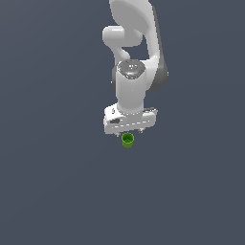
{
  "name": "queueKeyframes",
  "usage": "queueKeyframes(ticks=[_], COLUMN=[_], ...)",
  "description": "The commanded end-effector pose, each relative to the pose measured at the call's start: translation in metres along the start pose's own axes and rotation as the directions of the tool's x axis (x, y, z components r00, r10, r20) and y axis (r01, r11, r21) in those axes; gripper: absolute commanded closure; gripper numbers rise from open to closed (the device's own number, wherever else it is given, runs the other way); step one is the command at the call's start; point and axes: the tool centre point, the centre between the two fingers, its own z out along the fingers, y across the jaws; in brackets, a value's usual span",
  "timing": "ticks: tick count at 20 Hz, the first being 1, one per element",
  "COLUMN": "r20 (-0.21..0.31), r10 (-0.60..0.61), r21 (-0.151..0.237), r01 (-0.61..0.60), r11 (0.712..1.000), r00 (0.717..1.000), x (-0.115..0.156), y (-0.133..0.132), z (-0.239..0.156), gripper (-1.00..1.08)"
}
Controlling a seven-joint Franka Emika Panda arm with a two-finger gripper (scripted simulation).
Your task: Pick up the object and move it to a goal position.
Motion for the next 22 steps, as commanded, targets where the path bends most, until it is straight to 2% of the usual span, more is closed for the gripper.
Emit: queueKeyframes(ticks=[1, 6, 11, 16, 22], r20=[0.003, 0.009, 0.017, 0.024, 0.030], r10=[-0.050, -0.180, -0.323, -0.460, -0.610], r21=[-0.003, -0.008, -0.010, -0.010, -0.005], r01=[0.050, 0.180, 0.323, 0.460, 0.610], r11=[0.999, 0.984, 0.946, 0.888, 0.792], r00=[0.999, 0.984, 0.946, 0.888, 0.792], x=[-0.002, -0.007, -0.013, -0.019, -0.026], y=[0.001, 0.001, 0.002, 0.002, 0.001], z=[0.004, 0.015, 0.027, 0.039, 0.052], gripper=[-0.92, -0.92, -0.92, -0.92, -0.92])
